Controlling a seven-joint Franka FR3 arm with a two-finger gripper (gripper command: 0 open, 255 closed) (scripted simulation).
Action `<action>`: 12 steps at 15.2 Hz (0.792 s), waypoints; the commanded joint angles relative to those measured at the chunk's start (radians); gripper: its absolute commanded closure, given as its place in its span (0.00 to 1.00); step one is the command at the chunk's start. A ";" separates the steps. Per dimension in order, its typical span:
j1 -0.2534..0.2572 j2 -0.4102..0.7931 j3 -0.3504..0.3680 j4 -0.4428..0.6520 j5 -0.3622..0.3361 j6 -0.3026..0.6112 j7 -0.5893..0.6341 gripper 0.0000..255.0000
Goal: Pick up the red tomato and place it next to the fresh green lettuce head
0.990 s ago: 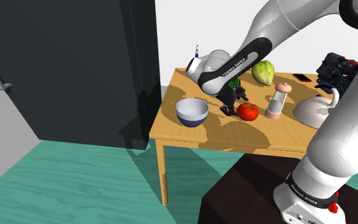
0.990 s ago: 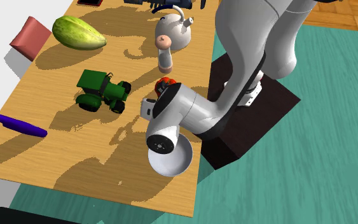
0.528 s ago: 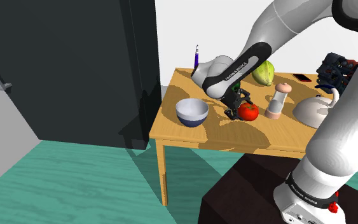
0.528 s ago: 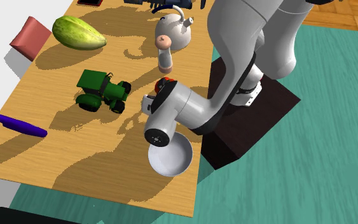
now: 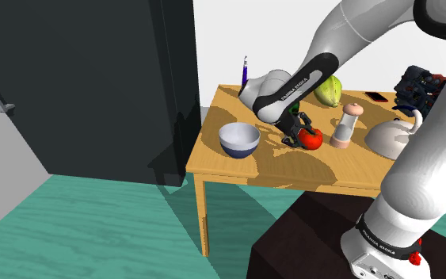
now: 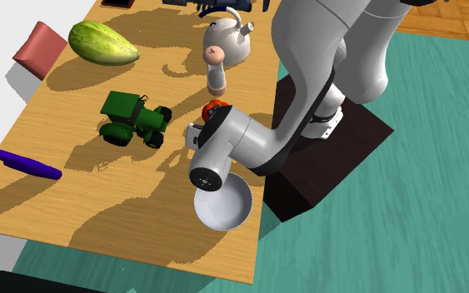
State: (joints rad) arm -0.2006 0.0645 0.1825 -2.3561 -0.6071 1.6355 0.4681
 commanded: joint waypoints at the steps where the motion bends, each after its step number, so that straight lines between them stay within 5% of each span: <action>1: 0.000 0.000 0.000 0.000 0.000 0.000 0.000 1.00; 12: 0.001 -0.041 0.002 0.010 0.009 -0.040 -0.031 1.00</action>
State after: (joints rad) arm -0.1999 0.0351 0.1837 -2.3481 -0.6009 1.6067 0.4450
